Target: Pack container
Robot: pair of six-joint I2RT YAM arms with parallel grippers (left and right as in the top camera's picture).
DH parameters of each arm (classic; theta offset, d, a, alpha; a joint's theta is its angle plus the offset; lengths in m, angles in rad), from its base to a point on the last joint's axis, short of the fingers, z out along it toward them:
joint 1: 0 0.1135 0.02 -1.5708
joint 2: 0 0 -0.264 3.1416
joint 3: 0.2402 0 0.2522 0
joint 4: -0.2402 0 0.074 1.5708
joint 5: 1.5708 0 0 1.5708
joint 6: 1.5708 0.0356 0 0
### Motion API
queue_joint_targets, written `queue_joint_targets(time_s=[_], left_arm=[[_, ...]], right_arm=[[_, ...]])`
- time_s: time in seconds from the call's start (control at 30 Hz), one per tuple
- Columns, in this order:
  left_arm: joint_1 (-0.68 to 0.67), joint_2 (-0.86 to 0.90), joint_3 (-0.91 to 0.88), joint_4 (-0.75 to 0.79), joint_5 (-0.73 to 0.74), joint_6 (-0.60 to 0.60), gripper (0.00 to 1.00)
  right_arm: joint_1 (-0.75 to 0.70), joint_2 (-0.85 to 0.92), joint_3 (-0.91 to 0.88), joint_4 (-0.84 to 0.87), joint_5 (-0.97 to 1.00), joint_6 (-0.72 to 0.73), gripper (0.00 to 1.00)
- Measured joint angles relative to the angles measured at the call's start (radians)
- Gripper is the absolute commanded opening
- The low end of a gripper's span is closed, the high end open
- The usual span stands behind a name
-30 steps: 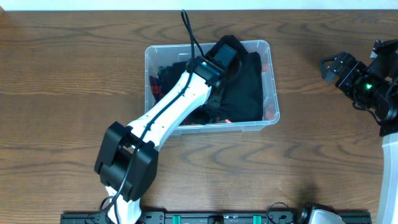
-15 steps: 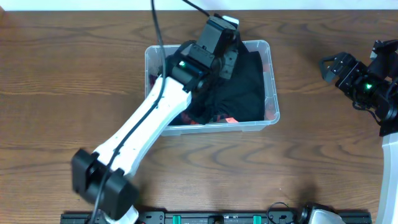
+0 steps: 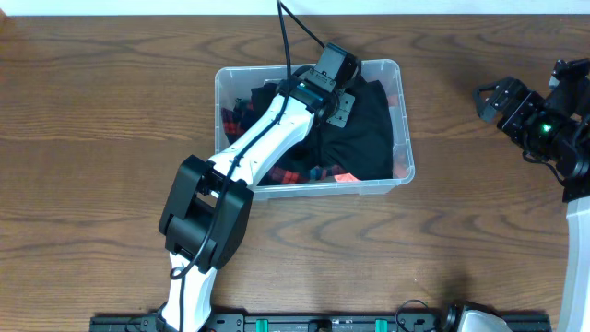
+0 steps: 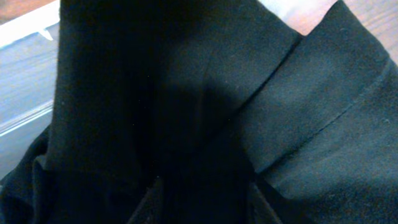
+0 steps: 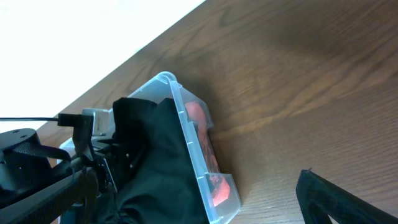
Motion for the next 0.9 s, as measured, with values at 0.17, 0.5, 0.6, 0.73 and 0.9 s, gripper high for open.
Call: queue_joint_targets(time_s=[0.17,0.5,0.6,0.73,0.9], left_arm=[[0.0,-0.032,0.008,-0.073,0.019,0.0,0.44],[-0.002,-0.387,0.0,-0.445,-0.065,-0.002,0.47],[0.021,-0.412,-0.003,-0.476,-0.1,-0.001,0.47],[0.084,-0.368,-0.076,-0.405,-0.109,-0.001,0.47],[0.156,-0.252,-0.172,-0.348,-0.043,-0.002,0.46]], right_arm=[[0.0,0.0,0.0,0.0,0.0,0.0,0.99],[0.0,0.001,0.0,0.0,0.0,0.0,0.99],[0.0,0.001,0.0,0.0,0.0,0.0,0.99],[0.0,0.001,0.0,0.0,0.0,0.0,0.99],[0.0,0.001,0.0,0.0,0.0,0.0,0.99]])
